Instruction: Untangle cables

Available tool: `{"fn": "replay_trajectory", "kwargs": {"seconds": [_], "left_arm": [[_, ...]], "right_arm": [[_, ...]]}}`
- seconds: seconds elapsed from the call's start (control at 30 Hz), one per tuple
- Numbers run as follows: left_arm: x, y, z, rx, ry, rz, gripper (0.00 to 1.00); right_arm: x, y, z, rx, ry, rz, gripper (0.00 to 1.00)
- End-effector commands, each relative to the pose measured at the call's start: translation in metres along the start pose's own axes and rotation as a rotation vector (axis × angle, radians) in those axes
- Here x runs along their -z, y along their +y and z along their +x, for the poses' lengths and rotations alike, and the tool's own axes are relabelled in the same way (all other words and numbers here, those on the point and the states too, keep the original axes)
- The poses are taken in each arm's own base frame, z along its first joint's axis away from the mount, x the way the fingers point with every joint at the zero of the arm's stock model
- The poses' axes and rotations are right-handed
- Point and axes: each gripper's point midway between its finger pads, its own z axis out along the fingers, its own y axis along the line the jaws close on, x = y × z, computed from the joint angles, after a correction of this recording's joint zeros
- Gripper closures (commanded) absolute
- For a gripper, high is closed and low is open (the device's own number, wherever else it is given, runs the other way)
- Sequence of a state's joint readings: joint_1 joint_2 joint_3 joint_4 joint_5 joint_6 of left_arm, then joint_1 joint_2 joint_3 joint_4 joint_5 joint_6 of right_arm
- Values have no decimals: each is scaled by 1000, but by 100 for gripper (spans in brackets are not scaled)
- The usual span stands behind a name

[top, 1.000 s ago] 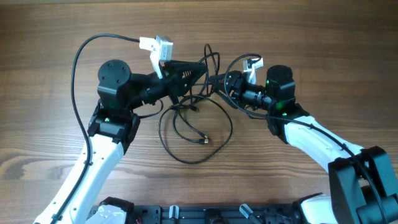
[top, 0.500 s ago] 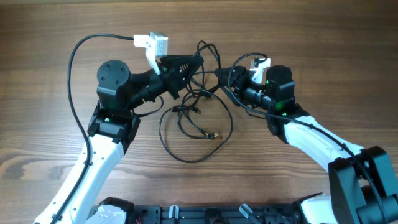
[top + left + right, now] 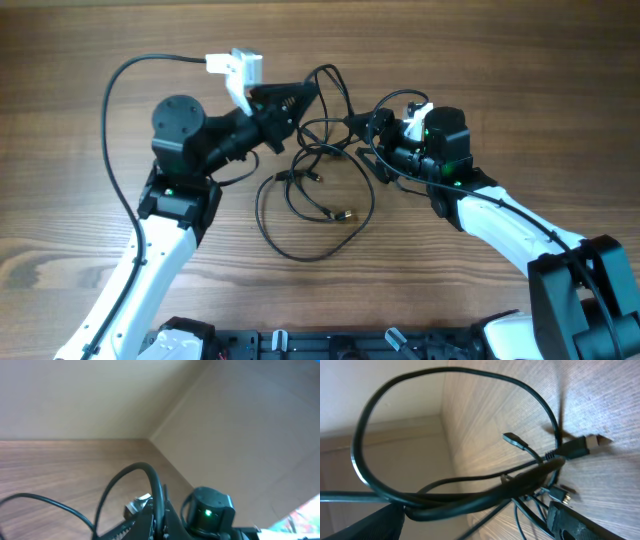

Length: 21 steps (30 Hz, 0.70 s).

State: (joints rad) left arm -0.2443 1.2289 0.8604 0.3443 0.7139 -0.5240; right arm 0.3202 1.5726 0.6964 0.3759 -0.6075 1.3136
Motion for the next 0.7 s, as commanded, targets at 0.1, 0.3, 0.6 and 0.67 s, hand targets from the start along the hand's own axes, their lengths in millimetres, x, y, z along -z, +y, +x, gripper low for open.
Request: {"fn": "replay_trajectory", "kwargs": {"seconds": [0.1,0.3,0.6,0.67], "left_arm": [[12,18,-16,-22,-43,-62,96],[12,21,-11,-63,-19,-71,96],[1,4,2,-79,16,-23,96],[-2,-4,3,-90,16,-2,96]], "right_arm": [[1,18,26,59,151,-78,5],[7,61,41,86,225,-240,5],[-2,78,44,107,150,-284,5],[-5,72,39,86,118,-255,5]]}}
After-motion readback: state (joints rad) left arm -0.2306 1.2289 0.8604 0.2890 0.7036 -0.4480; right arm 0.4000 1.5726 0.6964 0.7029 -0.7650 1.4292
